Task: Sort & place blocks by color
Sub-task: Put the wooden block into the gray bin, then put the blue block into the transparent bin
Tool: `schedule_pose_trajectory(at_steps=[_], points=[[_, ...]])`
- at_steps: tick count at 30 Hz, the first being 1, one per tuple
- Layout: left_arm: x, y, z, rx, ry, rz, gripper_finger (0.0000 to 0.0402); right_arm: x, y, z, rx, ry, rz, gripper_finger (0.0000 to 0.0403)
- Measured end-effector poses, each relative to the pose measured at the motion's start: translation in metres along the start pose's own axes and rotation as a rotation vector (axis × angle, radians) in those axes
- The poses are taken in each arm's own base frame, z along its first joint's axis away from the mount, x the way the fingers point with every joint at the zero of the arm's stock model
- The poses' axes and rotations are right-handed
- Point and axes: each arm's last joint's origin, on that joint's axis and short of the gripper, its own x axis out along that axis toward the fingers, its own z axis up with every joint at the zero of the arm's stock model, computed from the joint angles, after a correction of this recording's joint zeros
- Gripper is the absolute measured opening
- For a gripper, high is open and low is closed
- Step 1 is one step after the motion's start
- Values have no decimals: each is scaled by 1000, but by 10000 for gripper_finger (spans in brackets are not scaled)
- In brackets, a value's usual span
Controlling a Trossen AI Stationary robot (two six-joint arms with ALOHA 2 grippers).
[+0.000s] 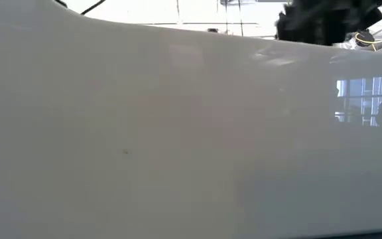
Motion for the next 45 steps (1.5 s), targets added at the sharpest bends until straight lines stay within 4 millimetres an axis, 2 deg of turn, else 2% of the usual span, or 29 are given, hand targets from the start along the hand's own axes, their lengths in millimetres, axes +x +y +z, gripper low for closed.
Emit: schedule_pose_trajectory(at_steps=[6, 10, 13, 19, 22, 24, 35, 41, 45], points=[[30, 3, -14, 14, 75, 58, 127, 3, -3, -39, 174, 264, -149, 277], [49, 6, -19, -39, 91, 79, 127, 3, 0, -56, 259, 359, -191, 260], [55, 8, -22, -105, 94, 88, 129, 4, 4, -65, 314, 380, -204, 247], [58, 9, -24, -170, 101, 103, 228, 2, 6, -78, 438, 418, -271, 227], [58, 9, -24, -199, 103, 101, 256, 2, 5, -81, 535, 419, -317, 220], [58, 8, -24, -219, 118, 88, 260, 1, 6, -84, 583, 422, -333, 215], [58, 5, -26, -269, 155, 48, 203, 0, 14, -115, 895, 457, -479, 203], [59, 2, -22, -258, 126, 7, 172, 6, 13, -134, 1060, 443, -623, 203], [59, 1, -21, -231, 113, -9, 157, 14, 8, -141, 1098, 449, -708, 203]])
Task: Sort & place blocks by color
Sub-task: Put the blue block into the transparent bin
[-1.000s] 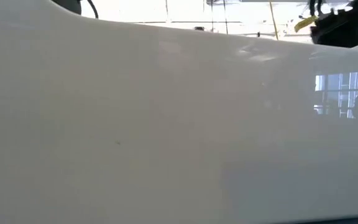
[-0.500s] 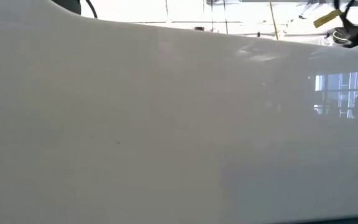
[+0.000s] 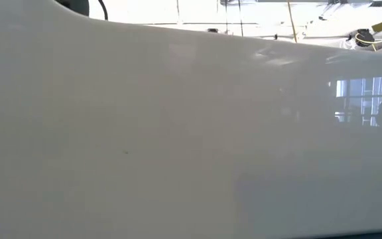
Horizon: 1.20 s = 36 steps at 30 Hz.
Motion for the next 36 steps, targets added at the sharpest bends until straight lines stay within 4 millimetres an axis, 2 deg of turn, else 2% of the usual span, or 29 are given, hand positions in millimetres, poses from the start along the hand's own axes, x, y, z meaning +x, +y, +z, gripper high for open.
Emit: schedule_pose_trajectory(at_steps=[10, 17, 21, 26, 30, 36], points=[[0, -3, 2, 86, -22, -23, 147, 25, 17, 10, 70, -24, -53, 203], [0, -2, 2, 151, -30, -17, 147, 38, 18, 12, -53, -49, -87, 203], [0, -2, 2, 154, -31, -16, 147, 41, 17, 12, -57, -58, -97, 203], [0, -2, 2, 154, -31, -16, 147, 47, 19, 10, 71, -22, -115, 203], [0, -2, 2, 161, -32, -15, 147, 48, 26, 11, 105, 71, -161, 203], [0, -2, 2, 225, -45, -5, 147, 52, 29, 16, 129, 51, -165, 203]])
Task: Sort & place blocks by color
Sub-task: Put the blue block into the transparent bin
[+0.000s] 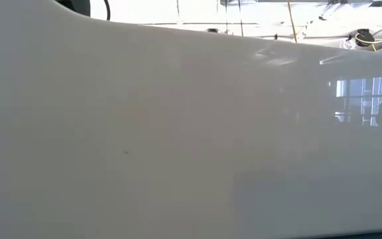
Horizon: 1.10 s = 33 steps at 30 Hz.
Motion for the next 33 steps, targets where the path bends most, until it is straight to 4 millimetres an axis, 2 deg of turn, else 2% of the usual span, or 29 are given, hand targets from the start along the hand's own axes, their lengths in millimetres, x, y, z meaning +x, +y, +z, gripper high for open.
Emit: schedule_pose_trajectory(at_steps=[8, 11, 16, 22, 28, 33], points=[[0, 1, 1, 75, -31, 32, 147, 5, -1, 5, -7, -72, 0, 199], [0, 1, 1, 108, -32, 33, 147, 5, 0, 6, -40, -105, 38, 176], [0, 1, 2, 138, -41, 43, 148, 5, 0, 8, -120, -131, 41, 116], [0, 2, 2, 152, -51, 53, 148, 5, 2, 7, -270, -156, 83, 116], [0, 2, 2, 154, -51, 54, 147, -10, 9, -6, -455, -230, 362, 116], [0, 2, 2, 118, -54, 53, 147, -41, 4, -15, -536, -356, 639, 119]])
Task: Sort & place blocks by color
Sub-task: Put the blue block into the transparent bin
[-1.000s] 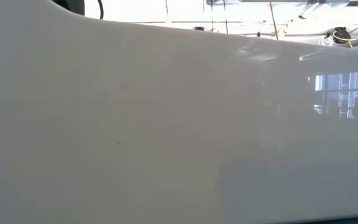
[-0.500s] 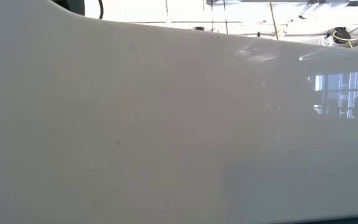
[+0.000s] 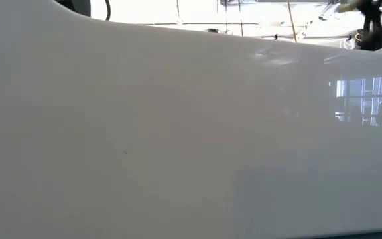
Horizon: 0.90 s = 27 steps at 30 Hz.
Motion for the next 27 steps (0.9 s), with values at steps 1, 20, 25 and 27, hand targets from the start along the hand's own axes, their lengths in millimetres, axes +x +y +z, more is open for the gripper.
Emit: schedule_pose_trajectory(at_steps=[1, 20, 25, 27], points=[[0, 0, 0, -8, 0, 0, 147, -7, 2, 2, -17, -51, 49, 118], [-49, -46, 70, 31, -919, -492, 148, -108, 76, 93, -758, -1069, 463, 118], [-63, -40, 82, -17, -1163, -336, 148, -121, 89, 112, -935, -1177, 537, 119], [-70, -37, 87, 6, -1248, -304, 148, -123, 91, 121, -920, -1187, 566, 119]])
